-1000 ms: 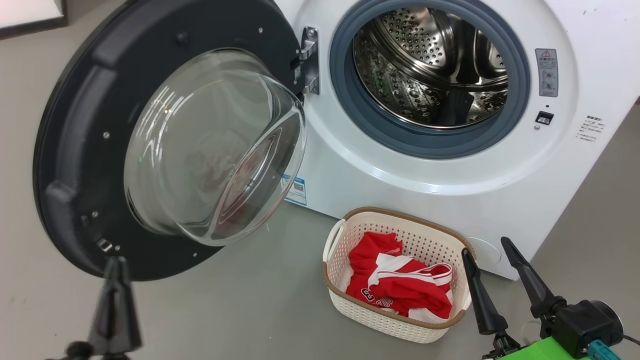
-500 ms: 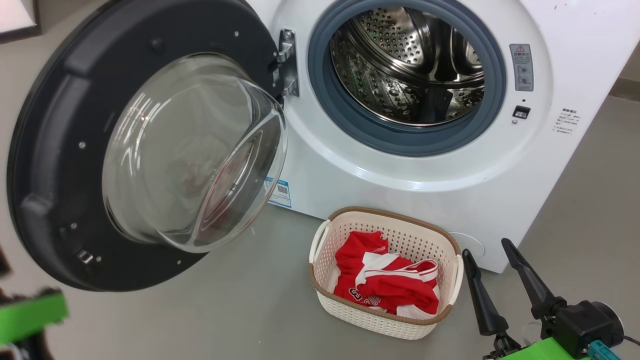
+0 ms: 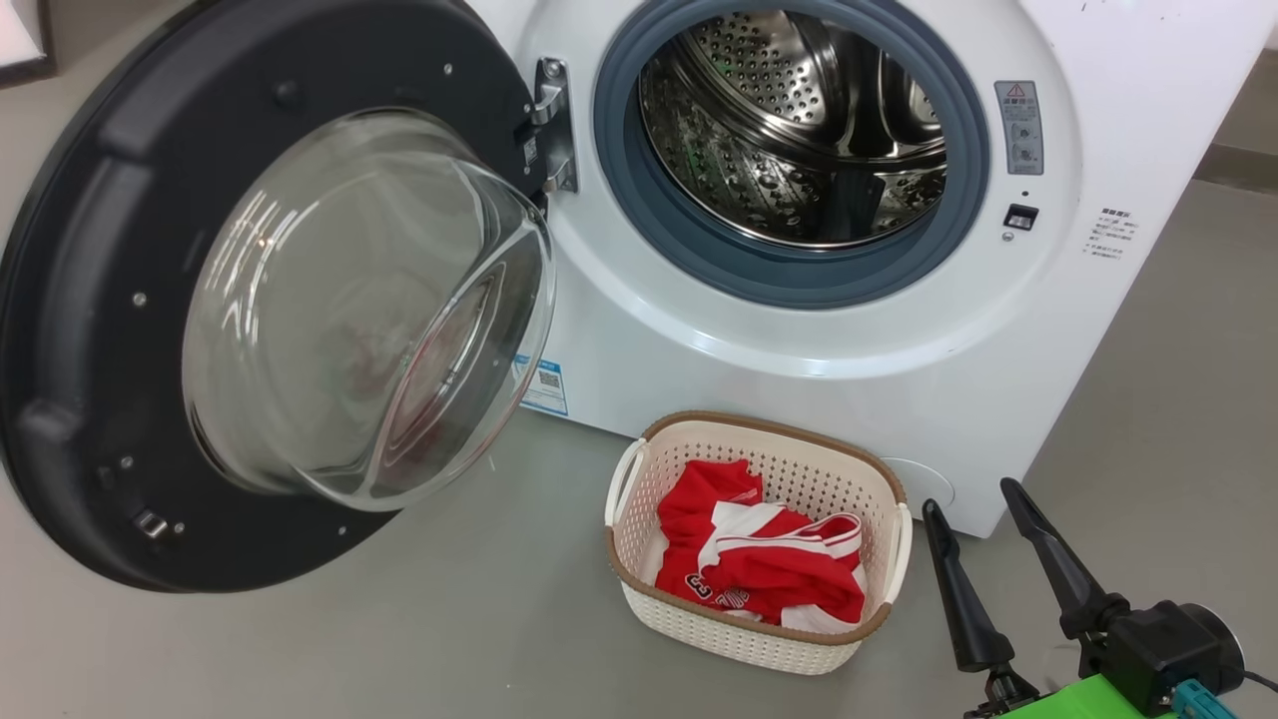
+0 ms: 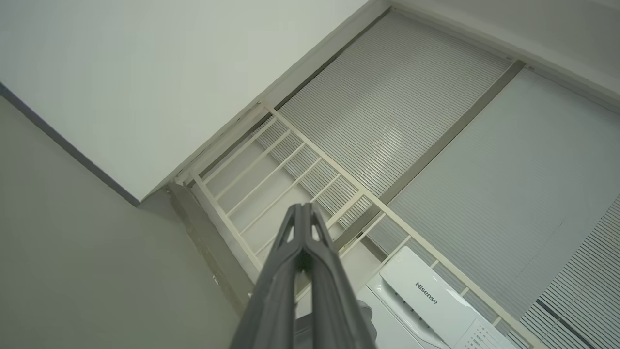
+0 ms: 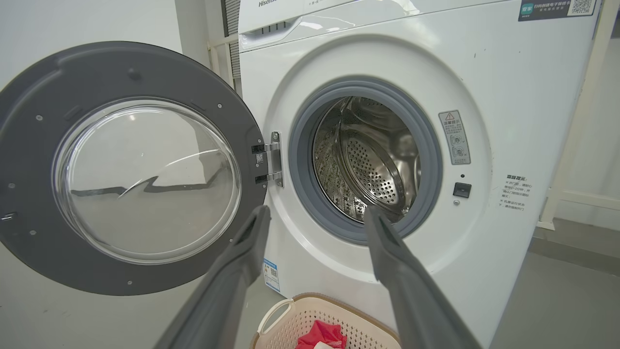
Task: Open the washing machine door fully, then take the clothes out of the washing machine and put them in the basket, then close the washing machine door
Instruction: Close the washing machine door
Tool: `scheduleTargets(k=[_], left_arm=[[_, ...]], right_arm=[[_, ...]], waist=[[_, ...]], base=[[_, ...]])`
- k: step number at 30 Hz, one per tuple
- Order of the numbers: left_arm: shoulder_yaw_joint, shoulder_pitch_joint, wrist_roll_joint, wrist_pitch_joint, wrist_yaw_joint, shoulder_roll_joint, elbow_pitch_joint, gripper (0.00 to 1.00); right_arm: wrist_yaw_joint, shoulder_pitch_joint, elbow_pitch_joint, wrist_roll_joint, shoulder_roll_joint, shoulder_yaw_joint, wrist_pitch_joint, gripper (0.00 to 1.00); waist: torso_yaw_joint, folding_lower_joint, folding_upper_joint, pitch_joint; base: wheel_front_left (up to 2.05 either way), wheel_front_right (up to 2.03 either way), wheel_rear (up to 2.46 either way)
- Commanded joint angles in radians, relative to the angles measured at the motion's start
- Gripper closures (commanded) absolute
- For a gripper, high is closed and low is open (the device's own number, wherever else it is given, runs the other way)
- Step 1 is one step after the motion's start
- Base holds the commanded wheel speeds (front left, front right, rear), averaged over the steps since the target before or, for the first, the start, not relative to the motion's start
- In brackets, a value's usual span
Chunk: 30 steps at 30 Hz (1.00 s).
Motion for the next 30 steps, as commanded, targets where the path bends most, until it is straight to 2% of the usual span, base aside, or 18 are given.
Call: scheduleTargets(k=[1, 6, 10, 15, 18, 22, 30], left_arm=[[0.036, -0.045, -0.026, 0.018, 0.007, 0.049, -0.001, 1.00], [0.111, -0.152, -0.171, 0.116, 0.044, 0.071, 0.166, 1.00], [0.129, -0.214, -0.258, 0.225, 0.072, 0.088, 0.282, 1.00], [0.125, -0.244, -0.285, 0.311, 0.119, 0.131, 0.418, 1.00], [0.118, -0.253, -0.288, 0.347, 0.132, 0.152, 0.488, 1.00], [0.089, -0.256, -0.280, 0.395, 0.127, 0.169, 0.557, 1.00], [0.045, -0.247, -0.273, 0.453, 0.096, 0.147, 0.605, 1.00]], right_arm=[[0.006, -0.034, -0.022, -0.002, -0.013, 0.023, -0.006, 0.00], [0.006, -0.030, -0.021, -0.001, -0.013, 0.026, -0.006, 0.00], [0.006, -0.030, -0.020, -0.003, -0.013, 0.025, -0.006, 0.00], [0.006, -0.032, -0.020, -0.008, -0.013, 0.032, -0.006, 0.00], [0.006, -0.032, -0.020, -0.009, -0.013, 0.036, -0.006, 0.00], [0.006, -0.031, -0.017, -0.010, -0.013, 0.042, -0.006, 0.00], [0.006, -0.026, -0.019, -0.009, -0.013, 0.038, -0.006, 0.00]], waist=[[-0.002, 0.0000, -0.0001, -0.002], [-0.009, 0.0000, -0.0001, -0.006], [-0.013, 0.0000, -0.0001, -0.008], [-0.019, 0.0000, -0.0001, -0.007], [-0.025, 0.0000, -0.0001, -0.007], [-0.036, 0.0000, -0.0001, -0.007], [-0.044, 0.0000, -0.0001, -0.011]], base=[[0.00, 0.00, 0.00], [0.00, 0.00, 0.00], [0.00, 0.00, 0.00], [0.00, 0.00, 0.00], [0.00, 0.00, 0.00], [0.00, 0.00, 0.00], [0.00, 0.00, 0.00]])
